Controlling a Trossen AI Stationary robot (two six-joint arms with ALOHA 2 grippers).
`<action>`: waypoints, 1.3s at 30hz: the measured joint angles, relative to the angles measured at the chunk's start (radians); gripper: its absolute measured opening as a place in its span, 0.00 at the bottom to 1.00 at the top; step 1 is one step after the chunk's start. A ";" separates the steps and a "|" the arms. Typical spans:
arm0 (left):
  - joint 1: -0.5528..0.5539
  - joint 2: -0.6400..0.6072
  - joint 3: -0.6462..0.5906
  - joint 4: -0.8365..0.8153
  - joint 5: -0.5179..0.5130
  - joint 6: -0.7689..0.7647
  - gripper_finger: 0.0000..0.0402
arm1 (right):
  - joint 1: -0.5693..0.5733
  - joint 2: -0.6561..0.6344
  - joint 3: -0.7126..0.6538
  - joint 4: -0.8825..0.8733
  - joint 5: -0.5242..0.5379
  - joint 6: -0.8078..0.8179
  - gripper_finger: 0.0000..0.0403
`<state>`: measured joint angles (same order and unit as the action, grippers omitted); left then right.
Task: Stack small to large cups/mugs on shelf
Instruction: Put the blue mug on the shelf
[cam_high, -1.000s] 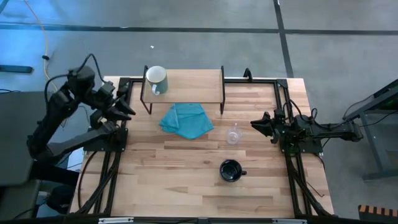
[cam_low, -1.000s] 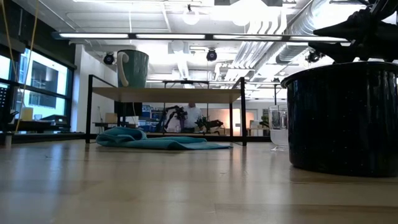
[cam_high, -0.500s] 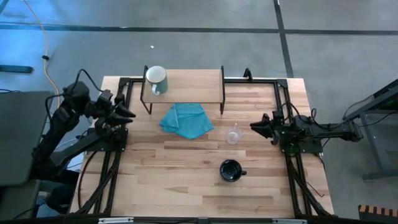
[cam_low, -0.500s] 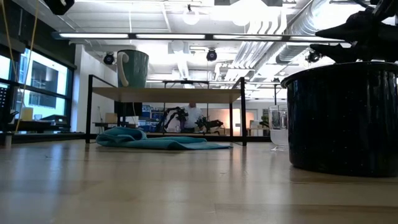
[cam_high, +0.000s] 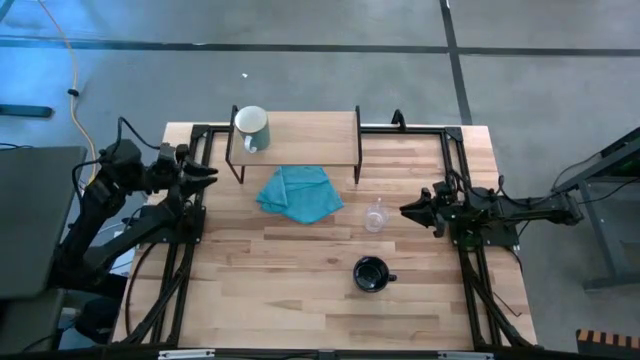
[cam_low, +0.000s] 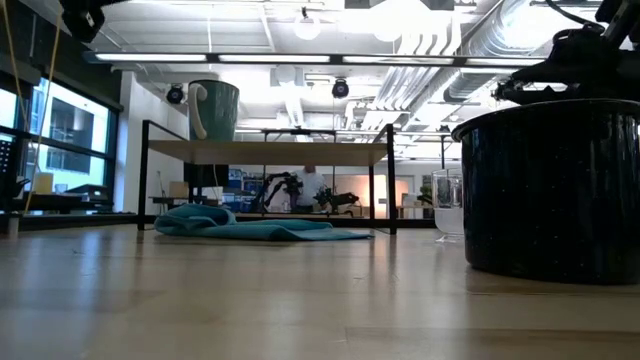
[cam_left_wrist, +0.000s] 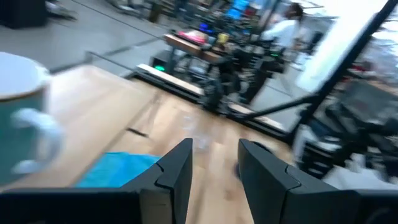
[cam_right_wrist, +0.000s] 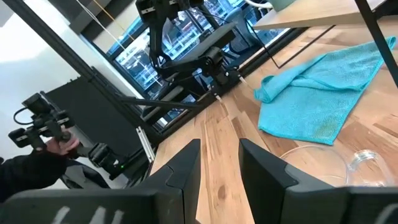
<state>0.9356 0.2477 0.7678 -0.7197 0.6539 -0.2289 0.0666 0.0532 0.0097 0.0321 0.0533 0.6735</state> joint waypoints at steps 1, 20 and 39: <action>0.000 -0.006 0.000 -0.008 -0.029 0.009 0.29 | 0.000 0.000 0.000 0.000 0.000 0.000 0.25; 0.000 -0.031 -0.026 -0.010 -0.747 0.181 0.29 | 0.000 0.000 0.000 0.001 0.089 -0.098 0.25; 0.000 -0.055 -0.253 0.196 -0.845 -0.006 0.29 | -0.001 0.000 0.000 0.002 0.104 -0.069 0.25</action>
<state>0.9352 0.1928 0.5153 -0.5233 -0.1913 -0.2346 0.0658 0.0532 0.0097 0.0341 0.1570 0.6043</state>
